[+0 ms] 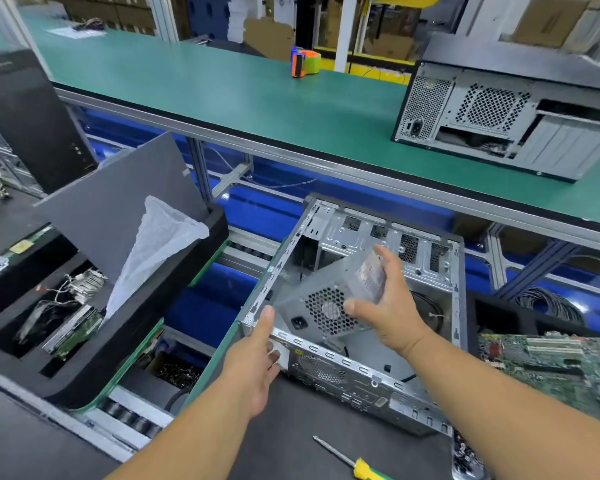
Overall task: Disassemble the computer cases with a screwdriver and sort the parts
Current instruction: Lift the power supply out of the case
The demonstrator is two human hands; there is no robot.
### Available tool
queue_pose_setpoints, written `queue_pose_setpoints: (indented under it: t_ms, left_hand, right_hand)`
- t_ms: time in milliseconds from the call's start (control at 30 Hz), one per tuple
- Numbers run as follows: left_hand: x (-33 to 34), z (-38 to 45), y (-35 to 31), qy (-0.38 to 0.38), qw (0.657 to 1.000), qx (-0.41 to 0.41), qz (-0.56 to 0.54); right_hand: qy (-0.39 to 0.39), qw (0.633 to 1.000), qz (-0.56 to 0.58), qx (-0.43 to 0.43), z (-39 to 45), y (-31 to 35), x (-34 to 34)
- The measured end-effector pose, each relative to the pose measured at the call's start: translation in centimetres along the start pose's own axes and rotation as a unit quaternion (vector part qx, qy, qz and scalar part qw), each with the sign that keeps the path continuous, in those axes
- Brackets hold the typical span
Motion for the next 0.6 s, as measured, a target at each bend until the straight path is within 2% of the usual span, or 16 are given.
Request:
queue_pose_setpoints:
  t_ms: [67, 200, 267, 333, 467, 533, 600]
  left_hand:
    - [-0.1, -0.5, -0.2, -0.002, 1.000, 0.002, 0.012]
    - [-0.1, -2.6, -1.6, -0.005, 0.999, -0.002, 0.052]
    - [-0.7, -3.0, -2.5, -0.020, 0.995, 0.025, 0.098]
    - [-1.2, -3.3, -3.7, -0.036, 0.984, 0.077, 0.157]
    - [-1.0, -4.4, -6.6, -0.065, 0.948, 0.178, 0.257]
    - [0.5, -4.9, -8.2, -0.041, 0.943, 0.216, 0.250]
    - [3.0, -5.4, -9.5, 0.014, 0.944, 0.229, 0.237]
  right_hand:
    - [-0.025, 0.989, 0.140, 0.045, -0.6, 0.4, -1.3]
    - [-0.036, 0.920, 0.369, 0.124, -2.0, 2.0, -3.5]
    - [-0.069, 0.863, 0.472, 0.164, -3.2, 2.6, -4.9]
    - [-0.070, 0.807, 0.560, 0.173, -4.2, 4.0, -5.7]
    - [-0.062, 0.768, 0.626, 0.125, -5.7, 7.5, -7.9]
    - [-0.036, 0.760, 0.642, 0.094, -6.5, 9.3, -8.6]
    - [0.002, 0.760, 0.647, 0.063, -7.4, 11.2, -8.8]
Point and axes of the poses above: each hand's wrist, its own z-axis towards the middle knuckle, its own x-axis out of the palm, y = z × x, the point moved 9 cm from there along z, towards the middle knuckle, and after that the axes turned 8 degrees about x, right-handed, at the moved point
